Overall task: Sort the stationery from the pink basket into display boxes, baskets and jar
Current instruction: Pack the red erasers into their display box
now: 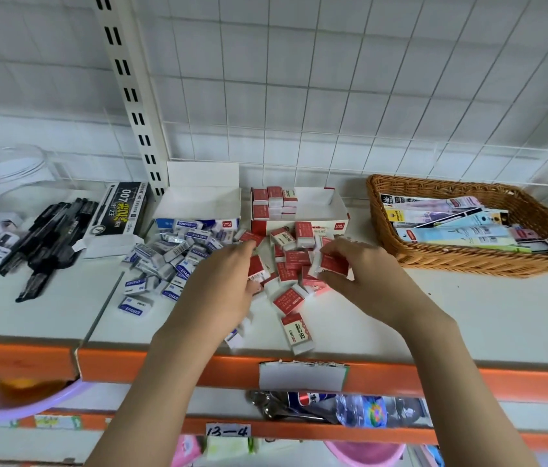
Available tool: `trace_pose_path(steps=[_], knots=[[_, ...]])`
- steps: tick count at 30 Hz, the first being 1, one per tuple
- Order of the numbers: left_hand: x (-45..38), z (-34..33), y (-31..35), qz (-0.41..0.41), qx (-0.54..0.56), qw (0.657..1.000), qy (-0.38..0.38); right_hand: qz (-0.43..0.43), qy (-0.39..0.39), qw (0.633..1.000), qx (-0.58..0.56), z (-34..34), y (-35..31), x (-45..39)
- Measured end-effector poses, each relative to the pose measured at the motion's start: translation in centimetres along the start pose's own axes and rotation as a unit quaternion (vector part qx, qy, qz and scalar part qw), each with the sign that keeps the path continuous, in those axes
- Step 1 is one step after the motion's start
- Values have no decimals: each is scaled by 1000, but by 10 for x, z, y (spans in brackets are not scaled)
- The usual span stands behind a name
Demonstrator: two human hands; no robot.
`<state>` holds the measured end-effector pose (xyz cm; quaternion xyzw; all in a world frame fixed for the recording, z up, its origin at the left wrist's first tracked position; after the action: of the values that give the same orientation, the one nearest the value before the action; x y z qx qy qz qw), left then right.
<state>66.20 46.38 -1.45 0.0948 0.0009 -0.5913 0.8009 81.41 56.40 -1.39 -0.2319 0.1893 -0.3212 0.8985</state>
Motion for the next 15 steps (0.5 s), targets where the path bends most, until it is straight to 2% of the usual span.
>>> trace_pose_path(steps=[3, 9, 15], knots=[[-15, 7, 9, -48, -15, 999, -2, 8, 12, 1000, 18, -1, -2, -3], [-50, -21, 13, -120, -67, 977, -163, 6, -76, 997, 25, -12, -1, -13], [-65, -19, 12, -158, -104, 954, -234, 10, -84, 996, 41, -14, -3, -12]])
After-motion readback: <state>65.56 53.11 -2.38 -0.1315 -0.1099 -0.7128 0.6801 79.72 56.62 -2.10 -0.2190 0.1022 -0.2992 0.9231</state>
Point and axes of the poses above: each hand's wrist, its own x-axis away from the middle knuckle, its own z-axis out of the back of the hand, y = z × x, the point moved 5 cm from there along -x, towards the middle knuckle, and after that the axes turned 11 degrees about -x, right-handed, at the moved point
